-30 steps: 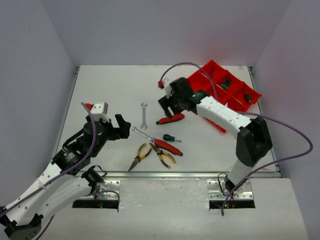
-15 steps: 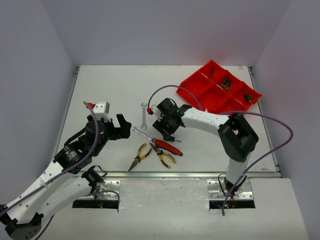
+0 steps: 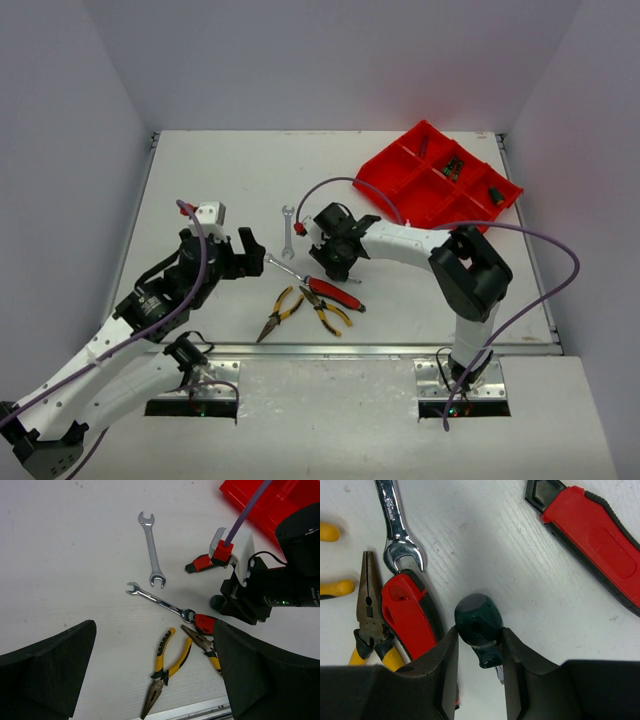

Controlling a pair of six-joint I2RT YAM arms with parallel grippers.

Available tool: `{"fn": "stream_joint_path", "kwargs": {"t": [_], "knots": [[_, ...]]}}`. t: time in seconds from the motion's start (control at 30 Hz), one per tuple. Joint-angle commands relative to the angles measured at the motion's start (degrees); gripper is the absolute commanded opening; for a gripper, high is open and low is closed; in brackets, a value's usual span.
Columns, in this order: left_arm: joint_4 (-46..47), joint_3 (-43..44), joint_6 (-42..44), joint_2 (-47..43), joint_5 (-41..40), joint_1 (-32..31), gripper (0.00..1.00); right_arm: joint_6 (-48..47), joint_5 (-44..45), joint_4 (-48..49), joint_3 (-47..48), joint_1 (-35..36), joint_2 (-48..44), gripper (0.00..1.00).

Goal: Sort the tools into containers

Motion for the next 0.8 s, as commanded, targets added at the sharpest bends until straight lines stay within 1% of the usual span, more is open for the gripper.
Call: {"fn": "stream_joint_path", "kwargs": {"t": [0.0,0.13,0.27,0.37,0.4,0.47,0.5,0.53,0.57,0.63,0.7,0.73,0.77], "knots": [[1.99,0.19,0.19,0.2,0.11,0.38,1.0,-0.75,1.83,1.8,-0.5,-0.52,0.15,0.33],[1.99,0.19,0.19,-0.23,0.03,0.43,1.0,-1.07,1.13,0.79,0.11,-0.54,3.22,0.44],[2.07,0.11,0.19,-0.63,0.03,0.35,1.0,-0.44,1.67,1.91,-1.03,-0.53,3.18,0.34],[2.07,0.14,0.23,-0.42,0.23,0.37,1.0,-0.36,2.09,2.2,-1.2,-0.56,1.21,0.19],[2.06,0.19,0.28,-0.37,0.28,0.41,1.0,-0.09,2.66,2.41,-1.18,-0.63,-0.08,0.14],[2.06,0.19,0.28,-0.4,0.28,0.34,1.0,1.92,4.1,2.32,-0.84,-1.2,-2.86,0.1],[2.0,0.19,0.28,-0.54,0.28,0.35,1.0,2.82,5.34,2.32,-0.41,-2.35,-5.78,0.08],[2.07,0.19,0.28,-0.58,0.27,0.42,1.0,3.9,6.18,2.32,-0.34,-3.98,-7.83,0.07],[2.07,0.18,0.28,-0.83,0.19,0.34,1.0,6.12,7.19,2.31,0.17,-8.02,-11.42,0.05],[2.07,0.11,0.27,-1.02,0.1,0.34,1.0,9.63,8.21,2.22,0.66,-14.68,-15.32,0.04],[1.99,0.11,0.19,-1.52,-0.03,0.34,1.0,16.39,9.29,2.01,2.0,-25.97,-19.84,0.03],[1.99,0.11,0.19,-1.73,-0.07,0.34,1.0,17.97,10.68,1.97,2.54,-29.05,-20.94,0.03],[1.99,0.11,0.16,-2.03,-0.2,0.34,1.0,19.08,14.26,2.11,4.07,-32.44,-21.38,0.04]]}}
